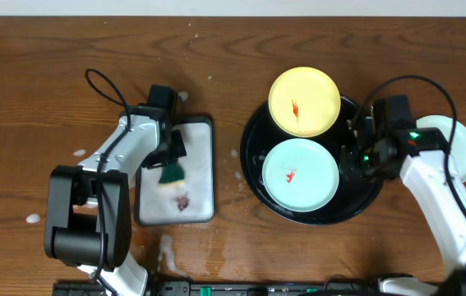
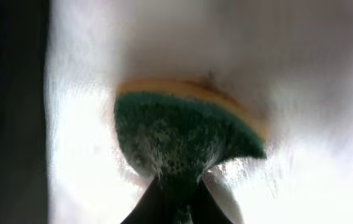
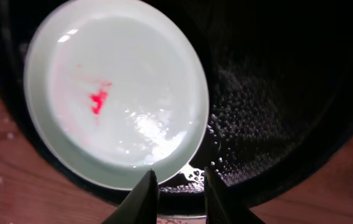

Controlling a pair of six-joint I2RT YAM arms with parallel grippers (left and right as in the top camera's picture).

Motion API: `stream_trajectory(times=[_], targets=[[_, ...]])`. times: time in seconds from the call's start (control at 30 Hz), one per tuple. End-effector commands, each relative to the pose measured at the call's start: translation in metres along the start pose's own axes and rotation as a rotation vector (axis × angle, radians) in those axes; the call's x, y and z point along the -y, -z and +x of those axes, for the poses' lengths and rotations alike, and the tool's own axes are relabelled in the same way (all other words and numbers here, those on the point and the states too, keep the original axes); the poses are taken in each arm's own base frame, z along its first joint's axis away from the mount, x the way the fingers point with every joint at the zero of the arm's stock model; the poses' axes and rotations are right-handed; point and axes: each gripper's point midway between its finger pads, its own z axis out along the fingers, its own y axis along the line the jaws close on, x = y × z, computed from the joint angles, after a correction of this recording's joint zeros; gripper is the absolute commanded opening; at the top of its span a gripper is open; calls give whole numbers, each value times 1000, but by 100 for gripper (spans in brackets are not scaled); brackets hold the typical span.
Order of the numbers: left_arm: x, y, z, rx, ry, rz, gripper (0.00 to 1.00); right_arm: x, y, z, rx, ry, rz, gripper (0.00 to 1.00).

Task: Clean dirty plates on tray and stack at the side
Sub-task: 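Grasp the sponge with the left gripper and carry it to the plate, then scrub the remaining pale green plate with the sponge in the left gripper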

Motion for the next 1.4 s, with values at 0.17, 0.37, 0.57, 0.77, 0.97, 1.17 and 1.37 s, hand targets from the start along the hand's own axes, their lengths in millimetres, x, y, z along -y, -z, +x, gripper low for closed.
stream_trajectory(times=[0.17, 0.37, 0.57, 0.77, 0.97, 1.17, 1.37], targets=[[42, 97, -16, 75, -140, 132, 7, 21, -42, -9, -68, -101, 33, 17], [114, 139, 18, 80, -272, 387, 7, 19, -70, 0, -168, -51, -34, 27], [173, 135, 59, 54, -368, 457, 8, 17, -104, 8, -246, -36, -87, 8], [220, 109, 92, 7, -391, 476, 7, 19, -109, 6, -247, -39, -82, 1], [269, 73, 121, -21, -416, 501, 8, 29, -109, 8, -253, -64, -18, 1], [307, 28, 144, -22, -479, 519, 7, 29, -109, 9, -256, -62, -15, 1], [260, -16, 103, 136, -424, 207, 7, 29, -108, 14, -276, -66, -13, 1]])
